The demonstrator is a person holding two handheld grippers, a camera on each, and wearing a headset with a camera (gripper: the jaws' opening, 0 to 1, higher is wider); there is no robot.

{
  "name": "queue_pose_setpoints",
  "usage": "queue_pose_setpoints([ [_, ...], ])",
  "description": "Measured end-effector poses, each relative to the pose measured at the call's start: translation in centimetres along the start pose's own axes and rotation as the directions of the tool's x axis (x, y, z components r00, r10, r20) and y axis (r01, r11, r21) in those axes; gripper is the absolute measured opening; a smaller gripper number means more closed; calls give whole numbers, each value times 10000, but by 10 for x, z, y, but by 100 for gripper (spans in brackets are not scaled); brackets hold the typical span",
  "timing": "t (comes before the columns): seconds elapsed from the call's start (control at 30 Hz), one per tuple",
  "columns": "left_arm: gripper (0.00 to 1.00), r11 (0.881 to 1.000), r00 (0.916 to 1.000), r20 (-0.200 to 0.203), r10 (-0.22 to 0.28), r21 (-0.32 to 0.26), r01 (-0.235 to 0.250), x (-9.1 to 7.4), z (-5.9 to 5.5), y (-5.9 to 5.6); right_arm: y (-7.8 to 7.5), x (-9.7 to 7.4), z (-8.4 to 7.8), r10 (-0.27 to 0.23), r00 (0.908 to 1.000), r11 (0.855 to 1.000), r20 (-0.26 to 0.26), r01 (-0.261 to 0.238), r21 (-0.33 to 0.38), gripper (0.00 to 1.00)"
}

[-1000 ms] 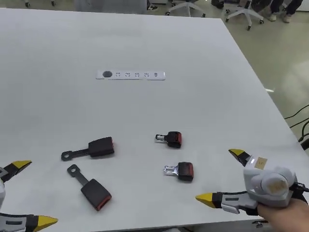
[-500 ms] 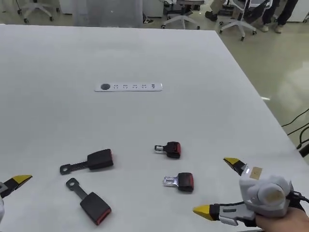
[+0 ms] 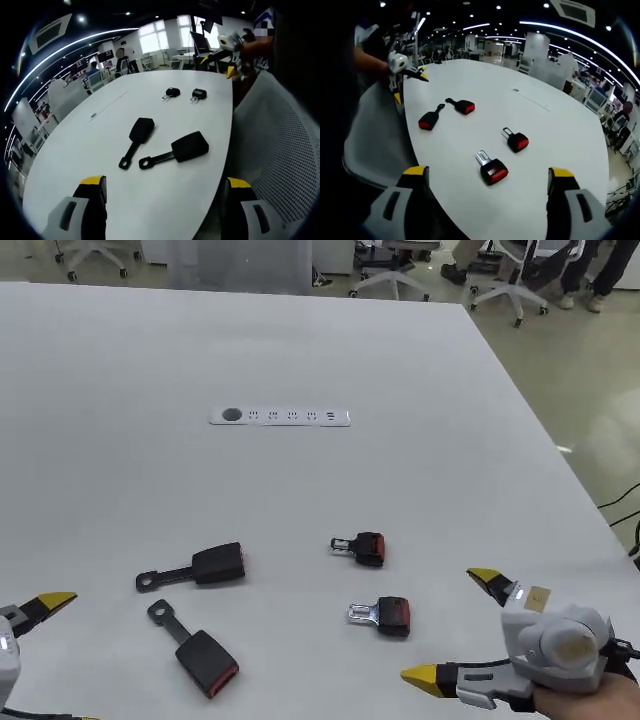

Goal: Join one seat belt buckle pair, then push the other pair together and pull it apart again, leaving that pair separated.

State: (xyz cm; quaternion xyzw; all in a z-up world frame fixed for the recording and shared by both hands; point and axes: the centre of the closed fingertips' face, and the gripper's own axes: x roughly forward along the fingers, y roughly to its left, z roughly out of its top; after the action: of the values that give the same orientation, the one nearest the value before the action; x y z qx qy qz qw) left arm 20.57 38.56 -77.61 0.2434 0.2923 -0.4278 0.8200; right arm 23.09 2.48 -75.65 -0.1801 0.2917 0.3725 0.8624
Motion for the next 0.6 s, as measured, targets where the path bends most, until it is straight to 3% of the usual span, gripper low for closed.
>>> queue_pose_setpoints([
  [0.33,99,9995,9994,-179,-285,117,287,4,2,-1,-1,6,-1,67,9997,9997,-249,-74,-250,99],
  [0.5,100,9991,9991,-79,-421,0,421,4,6,-2,0,9,-2,59,9995,9996,-316,-68,-289,99],
  [0.57,99,9982,9982,-187,-570,163,573,6,6,-5,0,10,-2,81,9996,9967,-266,-102,-803,95],
  [0.6,98,9975,9975,-278,-645,286,653,7,6,-6,3,10,-4,273,9989,9972,-391,-299,-690,91],
])
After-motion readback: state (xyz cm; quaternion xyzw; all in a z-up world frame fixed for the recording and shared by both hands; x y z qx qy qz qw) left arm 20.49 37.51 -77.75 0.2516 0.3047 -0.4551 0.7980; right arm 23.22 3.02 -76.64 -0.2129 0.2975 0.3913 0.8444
